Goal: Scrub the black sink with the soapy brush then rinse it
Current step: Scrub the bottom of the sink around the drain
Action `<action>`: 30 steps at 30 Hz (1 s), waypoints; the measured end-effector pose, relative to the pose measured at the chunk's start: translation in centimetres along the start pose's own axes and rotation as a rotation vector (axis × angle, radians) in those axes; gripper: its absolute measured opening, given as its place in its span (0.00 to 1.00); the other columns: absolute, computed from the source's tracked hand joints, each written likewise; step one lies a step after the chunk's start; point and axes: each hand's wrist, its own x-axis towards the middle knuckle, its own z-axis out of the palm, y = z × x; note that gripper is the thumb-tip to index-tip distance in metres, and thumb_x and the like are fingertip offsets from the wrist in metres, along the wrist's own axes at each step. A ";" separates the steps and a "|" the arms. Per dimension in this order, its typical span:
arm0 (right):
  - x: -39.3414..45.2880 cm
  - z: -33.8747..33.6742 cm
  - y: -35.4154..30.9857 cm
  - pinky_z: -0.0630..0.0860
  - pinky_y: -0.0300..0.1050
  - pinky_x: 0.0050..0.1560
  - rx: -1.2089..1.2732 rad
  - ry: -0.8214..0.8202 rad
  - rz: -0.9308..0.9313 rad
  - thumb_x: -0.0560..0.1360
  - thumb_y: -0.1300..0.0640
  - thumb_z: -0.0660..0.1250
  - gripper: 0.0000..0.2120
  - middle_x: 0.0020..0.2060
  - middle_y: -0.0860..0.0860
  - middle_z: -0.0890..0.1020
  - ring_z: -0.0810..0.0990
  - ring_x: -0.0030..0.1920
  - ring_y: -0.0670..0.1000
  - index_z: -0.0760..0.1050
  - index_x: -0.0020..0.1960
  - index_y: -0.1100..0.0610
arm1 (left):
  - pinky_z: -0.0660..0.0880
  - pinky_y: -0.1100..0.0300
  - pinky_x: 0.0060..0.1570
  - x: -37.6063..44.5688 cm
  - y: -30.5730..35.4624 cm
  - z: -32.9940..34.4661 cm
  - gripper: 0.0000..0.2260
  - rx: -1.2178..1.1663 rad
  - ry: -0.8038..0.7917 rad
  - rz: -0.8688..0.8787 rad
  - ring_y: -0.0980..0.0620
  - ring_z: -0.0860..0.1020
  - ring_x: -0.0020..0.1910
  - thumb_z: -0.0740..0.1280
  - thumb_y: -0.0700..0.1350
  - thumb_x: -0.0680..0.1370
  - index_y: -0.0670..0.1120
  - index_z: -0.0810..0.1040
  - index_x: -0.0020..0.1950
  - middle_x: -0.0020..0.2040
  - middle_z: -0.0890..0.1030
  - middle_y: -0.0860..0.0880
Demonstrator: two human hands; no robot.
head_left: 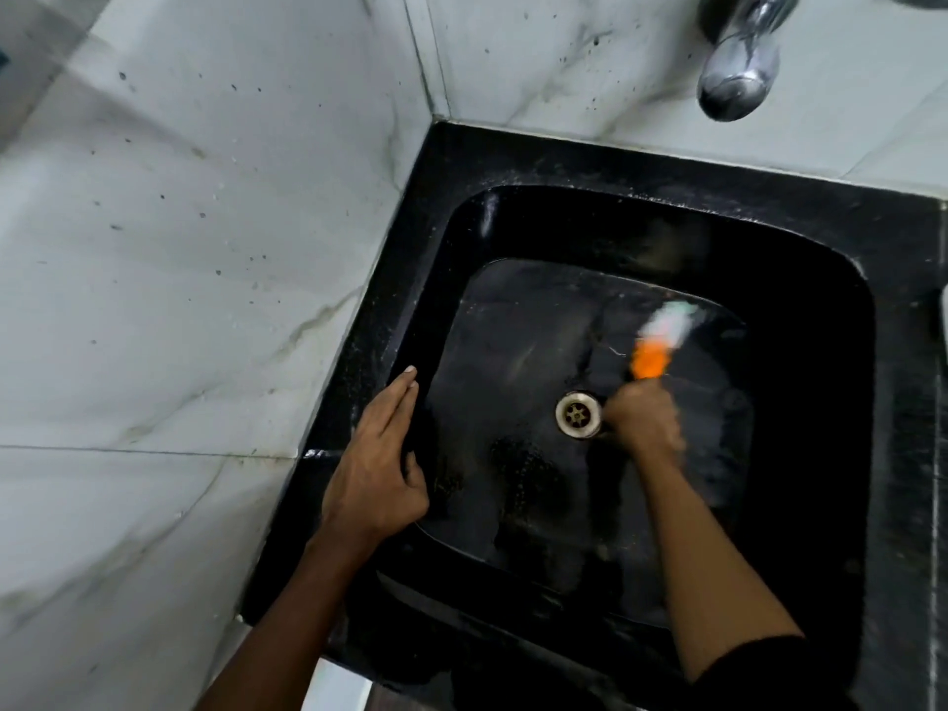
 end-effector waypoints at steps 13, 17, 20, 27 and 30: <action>0.5 -0.5 2.4 0.73 0.55 0.62 -0.137 -0.185 -0.262 0.75 0.52 0.61 0.19 0.62 0.61 0.77 0.76 0.62 0.61 0.74 0.64 0.58 | 0.63 0.52 0.76 0.2 1.6 1.5 0.40 0.160 -0.098 -0.074 0.47 0.61 0.80 0.71 0.38 0.69 0.38 0.61 0.80 0.82 0.59 0.46; 2.7 -3.2 2.7 0.74 0.53 0.61 -0.032 -0.067 -0.099 0.73 0.53 0.64 0.19 0.61 0.60 0.78 0.77 0.62 0.61 0.75 0.62 0.60 | 0.63 0.53 0.77 -1.8 3.9 4.1 0.39 0.041 -0.150 -0.069 0.48 0.61 0.80 0.70 0.39 0.69 0.38 0.62 0.80 0.82 0.60 0.46; 4.0 -3.8 3.4 0.74 0.52 0.60 -0.067 -0.043 0.042 0.73 0.54 0.64 0.21 0.62 0.60 0.78 0.77 0.62 0.60 0.75 0.63 0.61 | 0.62 0.53 0.78 -3.5 6.9 6.4 0.38 -0.047 -0.224 -0.022 0.51 0.59 0.81 0.69 0.42 0.71 0.41 0.61 0.81 0.82 0.58 0.49; 2.6 -3.0 -3.7 0.73 0.46 0.57 -0.398 -0.011 -0.333 0.79 0.55 0.60 0.17 0.64 0.53 0.78 0.77 0.63 0.54 0.75 0.66 0.58 | 0.56 0.60 0.79 -5.1 10.8 8.7 0.38 -0.065 -0.334 0.032 0.58 0.50 0.81 0.65 0.47 0.76 0.46 0.54 0.83 0.83 0.50 0.56; 5.1 -6.3 -1.0 0.73 0.45 0.58 -0.548 0.074 -0.211 0.79 0.53 0.60 0.19 0.64 0.54 0.77 0.77 0.64 0.54 0.75 0.66 0.59 | 0.59 0.58 0.78 -5.3 10.5 8.6 0.37 -0.081 -0.296 0.003 0.57 0.53 0.81 0.66 0.46 0.75 0.45 0.57 0.83 0.83 0.53 0.55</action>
